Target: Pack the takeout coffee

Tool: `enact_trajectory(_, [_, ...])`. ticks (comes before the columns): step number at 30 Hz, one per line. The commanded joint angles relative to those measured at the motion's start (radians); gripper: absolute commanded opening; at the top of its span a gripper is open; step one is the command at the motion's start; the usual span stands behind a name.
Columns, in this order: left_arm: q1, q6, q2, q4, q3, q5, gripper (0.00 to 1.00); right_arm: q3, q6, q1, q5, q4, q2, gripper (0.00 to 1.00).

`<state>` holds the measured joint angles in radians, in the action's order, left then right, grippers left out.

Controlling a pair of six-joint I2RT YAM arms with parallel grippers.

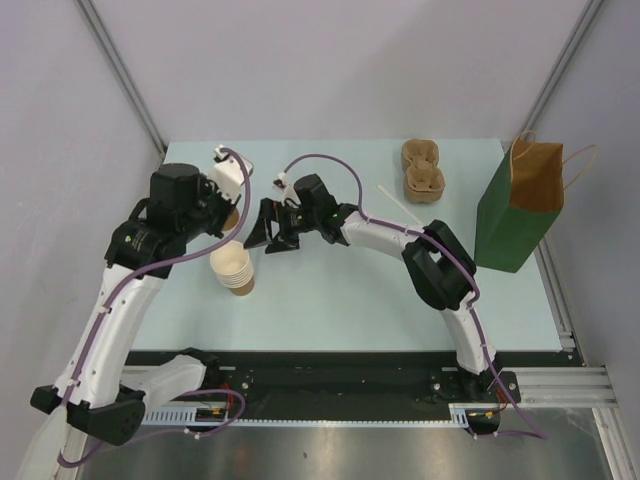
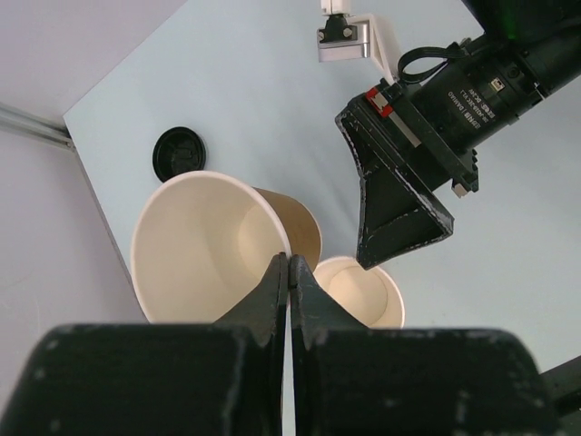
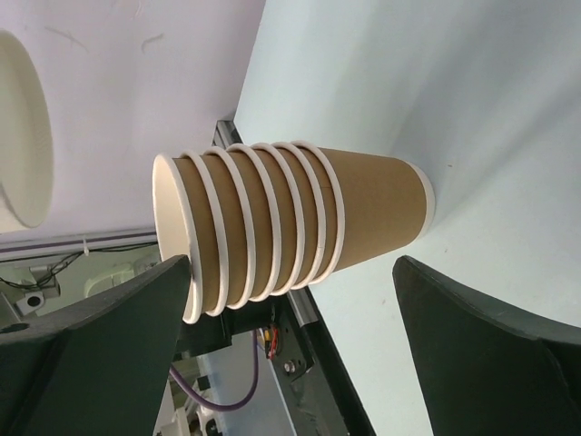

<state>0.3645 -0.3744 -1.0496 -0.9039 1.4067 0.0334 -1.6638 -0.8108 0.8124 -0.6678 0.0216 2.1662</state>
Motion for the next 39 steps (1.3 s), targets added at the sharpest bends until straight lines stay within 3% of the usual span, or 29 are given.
enact_trajectory(1, [0.008,0.0,-0.018,-0.006,0.07,-0.007,0.0,-0.05,0.006,-0.001,-0.032,0.047,-0.058,0.99])
enact_trajectory(8, [0.04,0.017,-0.052,0.0,0.127,-0.024,0.0,-0.033,-0.01,-0.076,-0.05,0.061,-0.133,1.0])
enact_trajectory(11, [0.122,0.029,-0.072,0.026,0.118,-0.001,0.0,0.01,0.004,-0.133,-0.05,0.054,-0.202,1.0])
enact_trajectory(18, [0.315,0.063,-0.142,0.17,-0.029,0.033,0.0,0.09,0.309,-0.389,0.085,-0.348,-0.435,1.0])
enact_trajectory(22, [0.404,0.035,-0.216,0.33,-0.135,0.071,0.0,0.137,0.447,-0.551,0.079,-0.492,-0.561,1.0])
enact_trajectory(26, [0.464,0.034,-0.32,0.447,-0.219,0.118,0.0,0.167,0.541,-0.633,0.054,-0.583,-0.678,1.0])
enact_trajectory(31, [0.531,0.058,-0.432,0.565,-0.253,0.155,0.0,0.219,0.594,-0.665,0.079,-0.598,-0.808,1.0])
enact_trajectory(39, [0.606,0.115,-0.51,0.608,-0.318,0.172,0.0,0.249,0.596,-0.668,0.085,-0.597,-0.85,1.0])
